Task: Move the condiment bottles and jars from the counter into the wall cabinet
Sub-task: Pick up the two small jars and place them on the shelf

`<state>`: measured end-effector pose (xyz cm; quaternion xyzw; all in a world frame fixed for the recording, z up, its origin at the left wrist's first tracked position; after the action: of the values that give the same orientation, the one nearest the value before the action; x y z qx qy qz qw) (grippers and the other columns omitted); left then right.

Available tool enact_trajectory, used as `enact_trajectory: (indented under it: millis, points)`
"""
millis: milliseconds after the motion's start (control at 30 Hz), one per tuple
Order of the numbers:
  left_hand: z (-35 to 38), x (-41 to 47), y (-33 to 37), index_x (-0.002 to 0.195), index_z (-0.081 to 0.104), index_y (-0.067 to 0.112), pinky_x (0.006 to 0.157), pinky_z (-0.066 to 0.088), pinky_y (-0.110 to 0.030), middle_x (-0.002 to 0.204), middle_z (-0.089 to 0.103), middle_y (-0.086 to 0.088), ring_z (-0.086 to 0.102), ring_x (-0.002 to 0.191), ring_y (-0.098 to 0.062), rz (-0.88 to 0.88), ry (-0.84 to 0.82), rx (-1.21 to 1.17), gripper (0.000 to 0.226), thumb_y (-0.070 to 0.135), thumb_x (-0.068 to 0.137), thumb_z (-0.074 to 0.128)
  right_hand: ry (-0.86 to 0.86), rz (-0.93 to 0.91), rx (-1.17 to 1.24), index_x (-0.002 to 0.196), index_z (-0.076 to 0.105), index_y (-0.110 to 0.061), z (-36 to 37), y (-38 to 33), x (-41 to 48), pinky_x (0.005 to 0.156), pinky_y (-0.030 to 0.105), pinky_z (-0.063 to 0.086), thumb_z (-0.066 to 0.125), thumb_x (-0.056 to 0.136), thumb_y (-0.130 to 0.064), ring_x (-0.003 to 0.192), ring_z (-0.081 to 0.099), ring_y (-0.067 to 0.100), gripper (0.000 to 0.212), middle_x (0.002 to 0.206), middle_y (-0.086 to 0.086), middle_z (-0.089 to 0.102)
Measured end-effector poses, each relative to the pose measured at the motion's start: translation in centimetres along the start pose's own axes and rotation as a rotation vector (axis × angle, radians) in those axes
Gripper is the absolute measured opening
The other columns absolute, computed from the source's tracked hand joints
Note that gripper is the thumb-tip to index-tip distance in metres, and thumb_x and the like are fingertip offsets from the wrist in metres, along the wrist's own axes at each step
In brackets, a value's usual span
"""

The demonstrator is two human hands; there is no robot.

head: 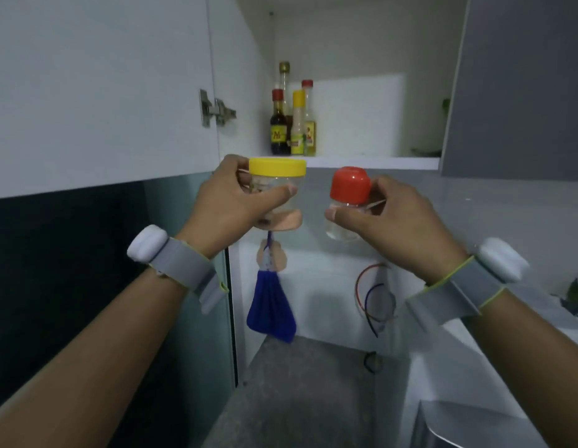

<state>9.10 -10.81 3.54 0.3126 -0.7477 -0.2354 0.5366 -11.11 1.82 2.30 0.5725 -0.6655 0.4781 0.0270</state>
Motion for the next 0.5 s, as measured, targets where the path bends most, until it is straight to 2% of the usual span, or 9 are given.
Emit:
enact_trajectory:
  millis: [100,167,233,300,367,433,500]
  points:
    - [-0.8,4.6,2.5,0.110,0.064,0.023,0.063,0.056,-0.024,0.095,0.073,0.007,0.072,0.085,-0.010,0.038,0.028,0.063,0.063,0.063,0.065,0.080,0.008,-0.025,-0.027,0.111,0.067,-0.027,-2.0,-1.9,3.9,0.079,0.035,0.055,0.076,0.071,-0.064,0.089,0.067,0.015,0.055,0.100,-0.007,0.070]
    - [-0.9,7.6,3.5,0.111,0.063,0.022,0.067,0.054,-0.026,0.097,0.072,0.006,0.071,0.089,-0.012,0.034,0.039,0.080,0.066,0.065,0.065,0.078,0.024,-0.045,-0.022,0.106,0.068,-0.028,-2.9,-3.0,6.8,0.086,0.045,0.058,0.075,0.062,-0.068,0.091,0.069,0.020,0.060,0.102,-0.004,0.071]
    - [-0.7,9.9,3.9,0.112,0.059,0.021,0.075,0.055,-0.031,0.099,0.072,0.004,0.068,0.092,-0.013,0.021,0.047,0.131,0.068,0.066,0.065,0.076,0.015,-0.037,-0.008,0.094,0.066,-0.029,-3.2,-3.2,9.5,0.089,0.052,0.058,0.075,0.058,-0.067,0.092,0.070,0.024,0.053,0.100,0.001,0.072]
    - [-0.2,12.4,3.8,0.110,0.058,0.020,0.083,0.056,-0.035,0.101,0.072,0.002,0.067,0.096,-0.016,0.011,0.048,0.201,0.072,0.071,0.061,0.073,-0.004,-0.015,-0.015,0.092,0.066,-0.025,-3.2,-3.0,12.6,0.089,0.052,0.059,0.081,0.065,-0.058,0.092,0.071,0.026,0.045,0.100,0.006,0.073]
    - [0.7,14.7,3.1,0.113,0.059,0.018,0.074,0.053,-0.032,0.104,0.070,-0.001,0.066,0.097,-0.020,-0.028,0.019,0.285,0.073,0.070,0.064,0.073,-0.040,0.027,-0.021,0.097,0.065,-0.017,-2.6,-2.3,15.4,0.089,0.048,0.060,0.083,0.072,-0.047,0.093,0.073,0.027,0.043,0.105,0.011,0.073]
    - [1.6,16.5,2.1,0.111,0.061,0.014,0.056,0.042,-0.026,0.104,0.068,-0.003,0.064,0.090,-0.022,-0.074,-0.016,0.351,0.068,0.064,0.068,0.075,-0.104,0.079,-0.029,0.102,0.062,-0.013,-1.5,-1.4,17.6,0.089,0.044,0.061,0.083,0.077,-0.041,0.095,0.073,0.027,0.043,0.111,0.013,0.072]
    - [2.4,18.2,1.4,0.106,0.060,0.012,0.049,0.035,-0.024,0.099,0.065,-0.003,0.059,0.082,-0.021,-0.098,-0.033,0.413,0.060,0.060,0.072,0.075,-0.157,0.119,-0.043,0.107,0.059,-0.012,-0.1,-0.2,19.7,0.088,0.042,0.061,0.083,0.078,-0.039,0.097,0.072,0.028,0.047,0.113,0.013,0.070]
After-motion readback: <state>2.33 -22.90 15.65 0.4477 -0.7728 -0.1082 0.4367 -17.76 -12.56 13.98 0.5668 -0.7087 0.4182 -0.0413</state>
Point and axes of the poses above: each hand's wrist, its own x-axis towards the middle knuckle, its own z-axis out of the palm, y = z × x, the point moved 8 cm from there along x, towards the middle knuckle
